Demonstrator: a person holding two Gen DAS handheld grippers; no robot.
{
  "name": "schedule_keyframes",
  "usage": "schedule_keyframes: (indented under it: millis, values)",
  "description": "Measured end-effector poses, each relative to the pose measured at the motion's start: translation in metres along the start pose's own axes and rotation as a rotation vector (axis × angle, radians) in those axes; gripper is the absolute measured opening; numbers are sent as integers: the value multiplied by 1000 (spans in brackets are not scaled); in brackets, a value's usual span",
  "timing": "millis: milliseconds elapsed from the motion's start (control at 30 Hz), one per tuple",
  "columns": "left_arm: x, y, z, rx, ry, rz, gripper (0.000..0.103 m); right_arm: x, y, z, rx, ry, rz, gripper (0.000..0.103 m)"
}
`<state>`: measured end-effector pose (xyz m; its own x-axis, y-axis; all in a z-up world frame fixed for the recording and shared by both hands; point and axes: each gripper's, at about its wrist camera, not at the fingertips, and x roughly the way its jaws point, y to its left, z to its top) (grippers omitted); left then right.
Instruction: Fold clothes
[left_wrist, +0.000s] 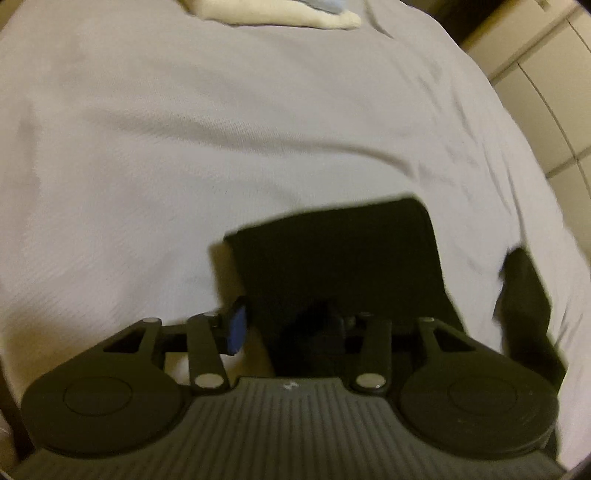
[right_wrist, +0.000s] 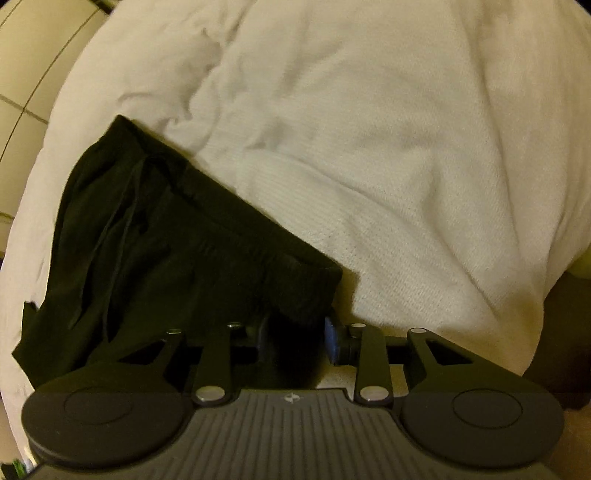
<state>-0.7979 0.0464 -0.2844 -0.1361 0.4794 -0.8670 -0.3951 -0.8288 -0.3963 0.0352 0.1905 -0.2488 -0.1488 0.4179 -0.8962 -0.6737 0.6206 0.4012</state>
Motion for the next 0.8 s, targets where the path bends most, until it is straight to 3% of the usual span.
schedule_keyframes:
  millis: [33, 67, 167, 267, 367, 433, 500, 567, 633, 667, 800]
  values:
    - [-2, -4, 6, -3, -13, -20, 26, 1, 2, -3, -3, 2, -14, 28]
    - [-8, -12, 11, 6, -33, -46, 8, 2, 5, -5, -8, 3, -28, 23]
    - [-34, -35, 26, 52, -106, -140, 8, -4, 12, -2, -37, 7, -42, 16]
    - [-103, -75, 25, 250, -258, -248, 10, -12, 17, 2, -49, 11, -36, 15]
    - [-135, -94, 10, 414, -345, -223, 22, -17, 20, 6, -61, 21, -36, 15]
    - [-125, -88, 1, 448, -315, -137, 30, -18, 21, 9, -51, 21, -38, 15]
    - [-80, -80, -11, 477, -178, -36, 39, -19, 22, 11, -42, 21, -41, 16]
    - [-31, -72, -23, 501, -25, 59, 39, -13, 24, 12, -49, 30, -61, 16]
    - [-2, -54, -33, 426, 88, 75, 39, -8, 22, 12, -41, 40, -73, 17]
    - [2, -42, -34, 350, 107, 54, 39, -7, 22, 12, -41, 43, -76, 18]
    - [-10, -4, -11, 38, 17, -67, 45, -6, 23, 14, -49, 55, -92, 19]
